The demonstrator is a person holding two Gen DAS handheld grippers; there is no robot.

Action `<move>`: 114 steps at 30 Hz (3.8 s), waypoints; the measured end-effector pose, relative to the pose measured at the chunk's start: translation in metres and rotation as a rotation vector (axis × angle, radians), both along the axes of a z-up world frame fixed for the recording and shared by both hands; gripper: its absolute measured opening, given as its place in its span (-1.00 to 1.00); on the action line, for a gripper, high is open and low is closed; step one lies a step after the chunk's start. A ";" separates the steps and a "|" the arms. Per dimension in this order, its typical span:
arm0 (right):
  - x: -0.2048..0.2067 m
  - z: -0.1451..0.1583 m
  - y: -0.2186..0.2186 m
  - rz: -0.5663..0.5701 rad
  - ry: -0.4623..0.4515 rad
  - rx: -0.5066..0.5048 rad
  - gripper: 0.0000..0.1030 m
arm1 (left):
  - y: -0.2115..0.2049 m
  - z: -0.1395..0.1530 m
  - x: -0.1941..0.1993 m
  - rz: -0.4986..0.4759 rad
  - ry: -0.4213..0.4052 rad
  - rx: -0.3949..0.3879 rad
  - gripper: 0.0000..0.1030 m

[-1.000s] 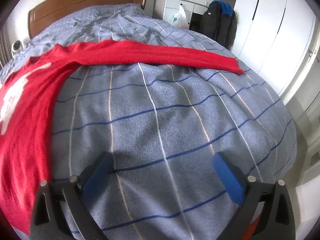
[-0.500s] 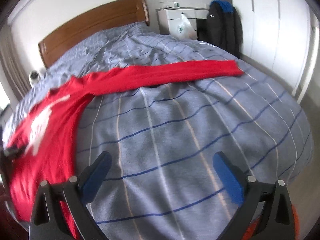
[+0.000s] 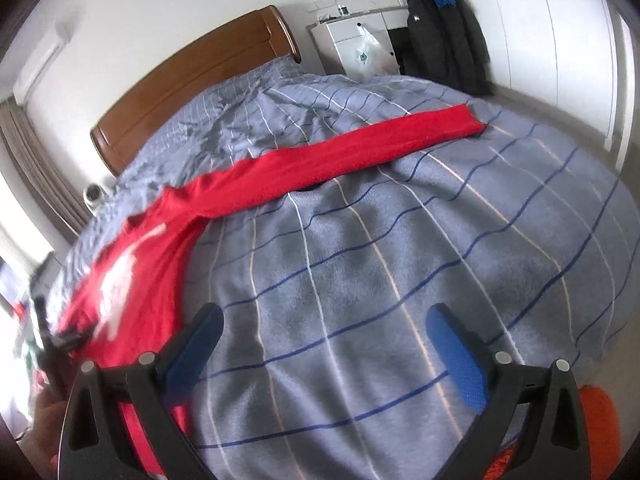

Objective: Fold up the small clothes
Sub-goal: 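Grasp the other sleeve cuff with the right gripper and fold it across the body, then grasp the sweater side edge with the left gripper while the right gripper grasps the hem corner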

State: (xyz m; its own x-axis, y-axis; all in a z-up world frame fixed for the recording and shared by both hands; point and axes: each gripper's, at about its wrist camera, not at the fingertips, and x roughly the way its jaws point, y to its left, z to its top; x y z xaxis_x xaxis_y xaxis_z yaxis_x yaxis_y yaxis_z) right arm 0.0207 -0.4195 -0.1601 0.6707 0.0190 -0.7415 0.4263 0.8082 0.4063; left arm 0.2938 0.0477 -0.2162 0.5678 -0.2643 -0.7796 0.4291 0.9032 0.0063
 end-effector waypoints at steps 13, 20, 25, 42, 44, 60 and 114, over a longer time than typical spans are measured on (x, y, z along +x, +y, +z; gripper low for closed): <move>0.075 -0.033 -0.179 -0.215 -0.082 0.510 0.70 | 0.011 0.030 -0.052 0.184 -0.021 0.034 0.99; 0.095 -0.085 -0.211 -0.441 -0.099 0.660 -0.19 | 0.034 0.037 -0.121 0.302 -0.141 0.028 0.99; 0.114 -0.073 -0.212 -0.446 -0.034 0.533 -0.92 | 0.065 0.025 -0.125 0.380 -0.160 -0.002 0.99; 0.347 0.104 0.187 0.637 -0.123 0.266 -0.68 | 0.104 0.004 -0.111 0.493 -0.144 -0.107 0.99; 0.353 0.069 0.212 0.691 -0.020 0.402 0.36 | 0.100 0.002 -0.111 0.489 -0.146 -0.083 0.99; 0.143 -0.002 0.035 0.475 0.107 0.164 0.65 | 0.094 -0.004 -0.110 0.505 -0.139 -0.034 0.99; 0.032 -0.027 0.131 0.727 0.210 0.168 -0.88 | 0.032 -0.008 -0.199 0.103 0.309 -0.297 -0.93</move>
State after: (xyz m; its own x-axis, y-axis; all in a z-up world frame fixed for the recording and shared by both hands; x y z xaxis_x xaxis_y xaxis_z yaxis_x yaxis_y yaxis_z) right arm 0.0529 -0.2881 -0.1875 0.2924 0.5240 -0.8000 -0.1065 0.8491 0.5173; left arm 0.0951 0.0796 -0.2237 0.3554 -0.4565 -0.8157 0.2773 0.8848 -0.3743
